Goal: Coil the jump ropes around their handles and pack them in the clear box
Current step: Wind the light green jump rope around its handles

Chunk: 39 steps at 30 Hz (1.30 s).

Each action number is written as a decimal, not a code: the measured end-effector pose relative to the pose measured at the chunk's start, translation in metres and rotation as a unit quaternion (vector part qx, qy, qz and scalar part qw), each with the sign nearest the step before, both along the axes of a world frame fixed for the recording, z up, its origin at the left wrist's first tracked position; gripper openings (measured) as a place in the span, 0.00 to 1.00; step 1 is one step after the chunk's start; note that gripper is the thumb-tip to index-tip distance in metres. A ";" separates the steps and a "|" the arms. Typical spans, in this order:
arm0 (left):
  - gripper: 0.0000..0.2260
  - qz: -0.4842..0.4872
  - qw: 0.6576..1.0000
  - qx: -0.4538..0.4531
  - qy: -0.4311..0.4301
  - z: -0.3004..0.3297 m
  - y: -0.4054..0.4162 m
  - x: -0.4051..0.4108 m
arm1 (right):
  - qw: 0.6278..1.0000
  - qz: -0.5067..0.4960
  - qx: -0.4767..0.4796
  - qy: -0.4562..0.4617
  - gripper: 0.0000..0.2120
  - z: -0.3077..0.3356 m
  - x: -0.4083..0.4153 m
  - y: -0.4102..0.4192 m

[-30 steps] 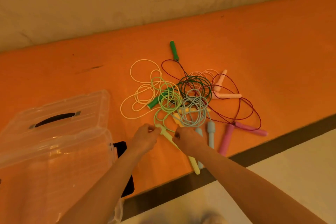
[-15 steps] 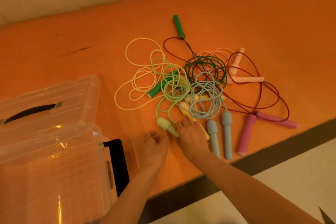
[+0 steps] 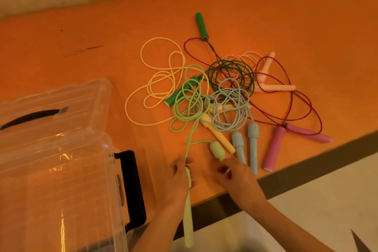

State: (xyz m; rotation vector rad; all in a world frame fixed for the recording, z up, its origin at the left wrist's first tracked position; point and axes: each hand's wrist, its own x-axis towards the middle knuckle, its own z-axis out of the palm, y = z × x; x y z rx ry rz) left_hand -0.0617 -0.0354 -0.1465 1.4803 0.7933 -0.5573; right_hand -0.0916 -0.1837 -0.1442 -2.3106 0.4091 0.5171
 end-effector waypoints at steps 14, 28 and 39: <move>0.05 -0.143 0.985 0.005 -0.096 0.033 -0.001 -0.021 | 0.949 0.018 0.289 0.121 0.16 0.040 0.012 0.017; 0.33 -0.376 0.908 0.059 -0.172 0.066 0.008 -0.042 | 0.781 -0.258 0.533 0.197 0.15 0.075 0.089 0.016; 0.22 -0.307 0.923 0.126 -0.196 0.134 0.033 -0.013 | 0.893 -0.229 0.386 0.033 0.11 0.152 0.091 -0.009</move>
